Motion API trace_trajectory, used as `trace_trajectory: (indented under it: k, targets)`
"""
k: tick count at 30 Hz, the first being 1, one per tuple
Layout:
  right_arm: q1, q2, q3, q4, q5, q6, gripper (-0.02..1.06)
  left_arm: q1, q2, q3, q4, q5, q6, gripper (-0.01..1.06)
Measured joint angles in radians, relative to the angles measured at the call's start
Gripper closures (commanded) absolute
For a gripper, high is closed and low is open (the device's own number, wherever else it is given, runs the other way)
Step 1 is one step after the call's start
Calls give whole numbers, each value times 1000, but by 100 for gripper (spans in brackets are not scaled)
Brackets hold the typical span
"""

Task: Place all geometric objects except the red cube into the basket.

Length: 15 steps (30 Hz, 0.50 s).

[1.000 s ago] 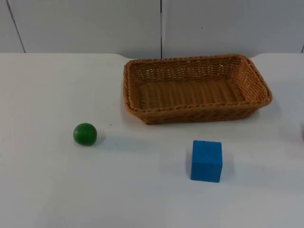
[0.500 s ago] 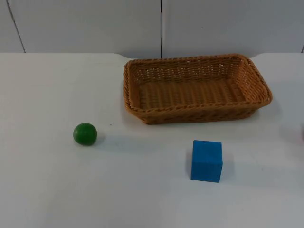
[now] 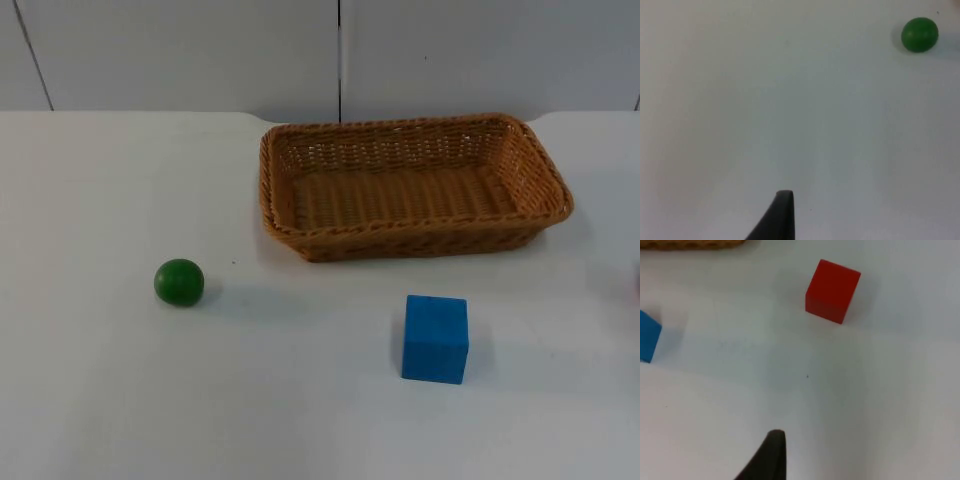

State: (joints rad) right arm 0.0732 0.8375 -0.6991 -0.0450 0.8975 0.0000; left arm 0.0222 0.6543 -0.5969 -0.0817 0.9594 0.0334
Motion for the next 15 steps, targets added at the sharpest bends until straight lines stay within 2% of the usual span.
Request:
trace_trajectory:
  k: [5,12,15]
  targets:
    - [0,25,0,0,-7,0,-1,0,72,-2,-21,-27,26,0]
    - [0,33,0,0,-37,0,-1,-4,334,-98,-173,-111,235,0]
    - [0,34,0,0,-43,0,-1,-52,503,-167,-193,-167,294,0]
